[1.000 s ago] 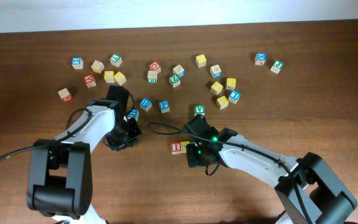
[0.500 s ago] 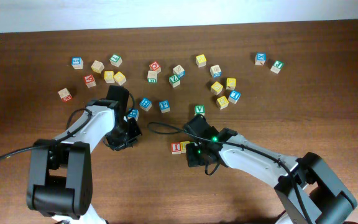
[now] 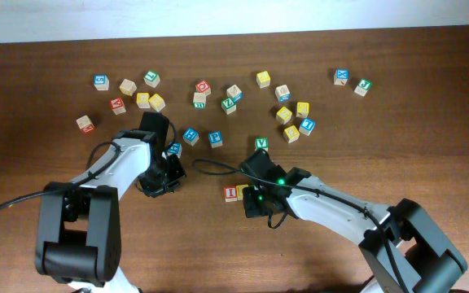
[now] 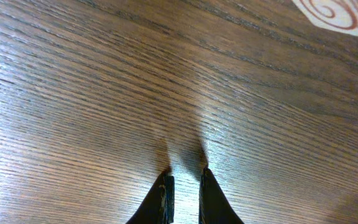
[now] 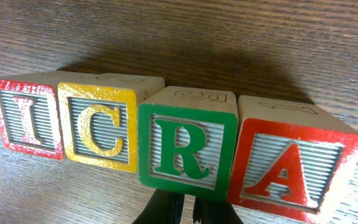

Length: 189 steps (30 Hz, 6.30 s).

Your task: Spell out ICRA

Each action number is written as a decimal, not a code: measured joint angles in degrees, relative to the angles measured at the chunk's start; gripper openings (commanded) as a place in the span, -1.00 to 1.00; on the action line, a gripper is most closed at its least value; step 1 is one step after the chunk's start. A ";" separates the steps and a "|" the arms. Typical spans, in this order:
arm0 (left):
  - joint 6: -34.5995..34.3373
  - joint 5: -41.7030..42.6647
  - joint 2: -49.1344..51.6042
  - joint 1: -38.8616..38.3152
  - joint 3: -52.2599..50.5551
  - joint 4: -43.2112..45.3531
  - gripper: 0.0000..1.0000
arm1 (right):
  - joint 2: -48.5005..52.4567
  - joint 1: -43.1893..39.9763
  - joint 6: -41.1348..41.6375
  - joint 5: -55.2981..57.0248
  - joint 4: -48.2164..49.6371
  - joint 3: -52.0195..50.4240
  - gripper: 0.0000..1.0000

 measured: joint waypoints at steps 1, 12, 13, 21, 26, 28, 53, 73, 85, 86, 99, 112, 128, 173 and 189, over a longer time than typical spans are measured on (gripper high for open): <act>0.00 0.00 0.00 0.00 0.00 0.00 -0.84 | 0.00 0.00 0.00 0.00 -0.02 0.00 -0.92; 0.00 0.00 0.00 0.00 0.00 0.00 -0.83 | 0.44 -1.99 0.00 0.24 -9.68 1.79 -0.92; 0.00 0.00 0.00 0.00 0.00 0.00 -0.82 | 0.44 -2.80 0.00 0.31 -9.55 1.79 -0.92; 0.00 0.00 0.00 0.00 0.00 0.00 -0.83 | 0.59 -3.50 0.00 0.92 -7.87 1.86 -0.92; 0.42 -0.02 0.00 0.00 0.00 -0.76 -0.94 | -2.36 -3.65 -0.70 -2.58 -16.81 2.49 -0.92; 1.97 0.48 0.02 -0.07 -0.04 -1.07 -0.97 | -9.38 -4.28 -1.51 -2.34 -25.73 4.94 -0.92; -3.74 5.16 0.63 -18.82 -0.04 8.94 -0.91 | 5.16 -18.10 -8.96 -11.43 -12.22 7.96 -0.92; -3.93 -0.42 0.52 -19.19 0.70 6.01 -0.61 | 5.16 -17.16 -7.78 -6.05 -14.10 8.00 -0.67; -2.03 -11.87 -11.41 -13.35 9.42 -7.04 0.98 | -18.53 -24.50 -9.90 4.66 -54.80 27.21 0.97; -1.88 -12.11 -15.45 -13.35 9.62 -8.09 0.98 | -25.66 -24.50 -10.23 5.46 -57.44 27.61 0.97; -1.95 -12.46 -19.91 -13.35 9.75 -8.59 0.98 | -79.23 -24.41 -10.29 6.60 -66.77 28.09 0.97; -1.95 -12.46 -19.91 -13.35 9.75 -8.61 0.98 | -79.34 -24.41 -10.27 7.76 -67.58 28.09 0.97; -1.92 -12.48 -19.91 -13.35 9.75 -8.68 0.98 | -93.92 -36.11 -34.34 4.55 -26.91 -6.19 0.97; -1.95 -12.48 -19.91 -13.35 9.75 -8.68 0.98 | -96.67 -38.69 -35.85 -1.49 24.41 -50.10 0.97; -1.95 -12.48 -19.91 -13.35 9.75 -8.68 0.98 | -96.67 -38.62 -35.82 -1.20 24.35 -50.10 0.97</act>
